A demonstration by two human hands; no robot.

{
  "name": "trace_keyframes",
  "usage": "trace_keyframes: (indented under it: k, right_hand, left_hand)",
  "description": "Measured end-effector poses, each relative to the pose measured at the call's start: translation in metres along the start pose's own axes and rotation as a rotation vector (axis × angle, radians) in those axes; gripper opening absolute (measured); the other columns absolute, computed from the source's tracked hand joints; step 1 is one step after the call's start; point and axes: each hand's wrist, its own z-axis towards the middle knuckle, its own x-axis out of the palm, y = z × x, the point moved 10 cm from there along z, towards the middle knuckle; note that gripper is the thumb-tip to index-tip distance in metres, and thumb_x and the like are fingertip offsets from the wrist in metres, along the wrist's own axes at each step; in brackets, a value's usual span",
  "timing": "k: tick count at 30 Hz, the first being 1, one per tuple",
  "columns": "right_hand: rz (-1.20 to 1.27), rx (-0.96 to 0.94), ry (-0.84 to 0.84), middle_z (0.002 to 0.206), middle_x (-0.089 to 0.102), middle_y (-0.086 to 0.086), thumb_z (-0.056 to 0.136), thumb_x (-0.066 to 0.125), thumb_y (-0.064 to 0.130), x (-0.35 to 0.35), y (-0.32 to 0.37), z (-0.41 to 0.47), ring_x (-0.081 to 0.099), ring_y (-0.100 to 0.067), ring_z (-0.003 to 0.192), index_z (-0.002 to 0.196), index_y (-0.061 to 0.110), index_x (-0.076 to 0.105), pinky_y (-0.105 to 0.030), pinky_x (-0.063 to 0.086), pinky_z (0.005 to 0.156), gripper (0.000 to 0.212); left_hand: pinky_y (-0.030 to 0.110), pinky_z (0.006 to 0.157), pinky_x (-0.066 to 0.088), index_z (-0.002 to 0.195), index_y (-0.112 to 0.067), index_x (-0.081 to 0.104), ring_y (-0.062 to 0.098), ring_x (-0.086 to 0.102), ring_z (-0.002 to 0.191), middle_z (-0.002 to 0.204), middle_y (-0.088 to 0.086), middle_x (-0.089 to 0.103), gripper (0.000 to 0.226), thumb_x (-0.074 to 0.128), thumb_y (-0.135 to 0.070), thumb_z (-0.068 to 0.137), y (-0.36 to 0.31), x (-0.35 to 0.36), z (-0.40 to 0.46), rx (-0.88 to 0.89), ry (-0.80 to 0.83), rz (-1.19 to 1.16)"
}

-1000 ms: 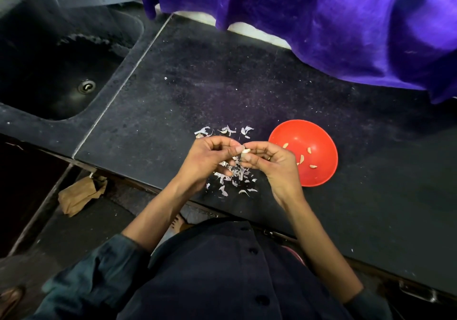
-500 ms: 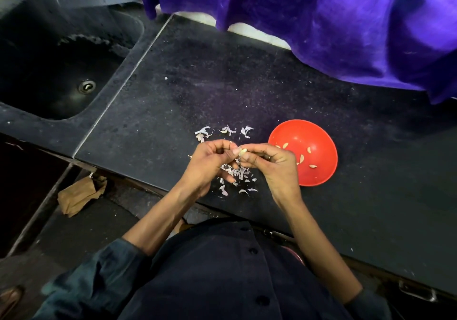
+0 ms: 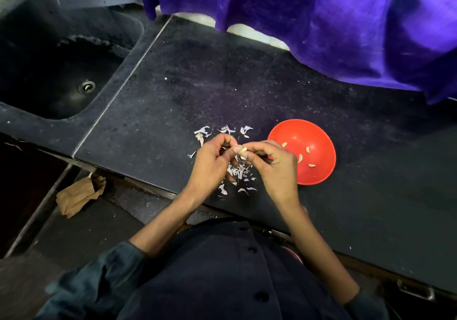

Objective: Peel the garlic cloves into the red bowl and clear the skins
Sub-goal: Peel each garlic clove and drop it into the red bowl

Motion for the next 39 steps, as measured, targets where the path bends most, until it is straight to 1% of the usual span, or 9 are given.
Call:
trace_keyframes:
  k: [5, 11, 17, 22, 25, 27, 31, 34, 39]
  right_hand:
    - [-0.127, -0.071, -0.003, 0.085, 0.068, 0.004, 0.081, 0.074, 0.01, -0.002, 0.005, 0.0, 0.066, -0.015, 0.074, 0.089, 0.017, 0.076, -0.047, 0.055, 0.07, 0.011]
    - [0.016, 0.022, -0.006, 0.089, 0.07, 0.002, 0.082, 0.074, 0.015, -0.003, -0.01, 0.0, 0.069, -0.021, 0.081, 0.091, 0.021, 0.075, -0.052, 0.057, 0.074, 0.011]
    - [0.259, 0.159, 0.008, 0.086, 0.073, -0.007, 0.084, 0.069, -0.002, 0.001, -0.017, -0.005, 0.069, -0.018, 0.082, 0.091, 0.01, 0.07, -0.03, 0.057, 0.073, 0.014]
    - [0.275, 0.15, 0.024, 0.078, 0.071, -0.001, 0.085, 0.068, -0.001, 0.003, -0.014, -0.003, 0.067, -0.015, 0.076, 0.093, 0.017, 0.071, -0.028, 0.058, 0.072, 0.02]
    - [0.311, 0.156, 0.017, 0.079, 0.07, -0.005, 0.081, 0.072, 0.0, 0.002, -0.013, -0.002, 0.067, -0.018, 0.072, 0.092, 0.015, 0.071, -0.026, 0.057, 0.066, 0.019]
    - [0.327, 0.161, 0.009, 0.078, 0.071, -0.005, 0.079, 0.073, 0.003, 0.001, -0.013, -0.002, 0.068, -0.019, 0.07, 0.089, 0.016, 0.07, -0.025, 0.056, 0.064, 0.017]
    - [0.305, 0.139, 0.002, 0.077, 0.072, -0.003, 0.073, 0.076, 0.018, -0.001, -0.011, -0.002, 0.068, -0.019, 0.07, 0.087, 0.018, 0.07, -0.027, 0.057, 0.065, 0.015]
    - [0.225, 0.102, -0.005, 0.076, 0.072, -0.004, 0.074, 0.077, 0.014, -0.003, -0.007, -0.002, 0.068, -0.019, 0.069, 0.085, 0.019, 0.071, -0.03, 0.058, 0.066, 0.014]
    - [0.111, 0.032, -0.022, 0.082, 0.072, -0.008, 0.073, 0.077, 0.027, -0.008, -0.001, -0.003, 0.07, -0.026, 0.07, 0.087, 0.015, 0.075, -0.049, 0.059, 0.071, 0.018]
  left_hand:
    - [0.026, 0.039, 0.049, 0.09, -0.005, 0.056, 0.011, 0.059, 0.063, 0.083, 0.008, 0.061, 0.006, 0.055, -0.005, 0.096, 0.0, -0.005, -0.002, -0.004, -0.015, -0.059]
    - [0.025, 0.038, 0.049, 0.088, -0.008, 0.058, 0.009, 0.059, 0.059, 0.084, 0.008, 0.067, 0.006, 0.062, -0.005, 0.092, 0.001, -0.01, -0.001, -0.002, -0.01, -0.126]
    - [0.024, 0.041, 0.049, 0.089, -0.019, 0.066, 0.009, 0.059, 0.057, 0.077, -0.005, 0.07, 0.017, 0.072, -0.004, 0.084, 0.004, -0.02, 0.001, 0.014, -0.067, -0.084]
    - [0.021, 0.043, 0.049, 0.097, -0.013, 0.072, 0.004, 0.06, 0.059, 0.084, -0.005, 0.071, 0.011, 0.068, -0.009, 0.088, 0.002, -0.015, 0.002, 0.014, -0.024, 0.005]
    - [0.022, 0.044, 0.05, 0.084, -0.021, 0.072, 0.01, 0.058, 0.061, 0.075, 0.002, 0.069, 0.007, 0.071, -0.015, 0.087, -0.003, -0.014, 0.001, 0.051, -0.027, 0.069]
    - [0.026, 0.048, 0.053, 0.084, -0.025, 0.073, 0.012, 0.059, 0.064, 0.079, 0.006, 0.071, 0.01, 0.069, -0.017, 0.089, -0.004, -0.013, 0.001, 0.06, -0.013, 0.072]
    - [0.028, 0.05, 0.055, 0.088, -0.025, 0.072, 0.01, 0.062, 0.07, 0.084, -0.002, 0.073, 0.014, 0.065, -0.013, 0.091, -0.003, -0.004, 0.0, 0.01, 0.074, -0.019]
    - [0.032, 0.051, 0.054, 0.089, -0.021, 0.073, 0.014, 0.063, 0.073, 0.087, 0.006, 0.073, 0.013, 0.065, -0.012, 0.091, -0.002, -0.001, -0.002, -0.017, 0.094, -0.082]
    - [0.03, 0.051, 0.056, 0.094, -0.012, 0.074, 0.014, 0.066, 0.073, 0.088, 0.011, 0.074, 0.01, 0.065, -0.01, 0.09, -0.002, -0.003, -0.002, 0.004, 0.098, -0.07]
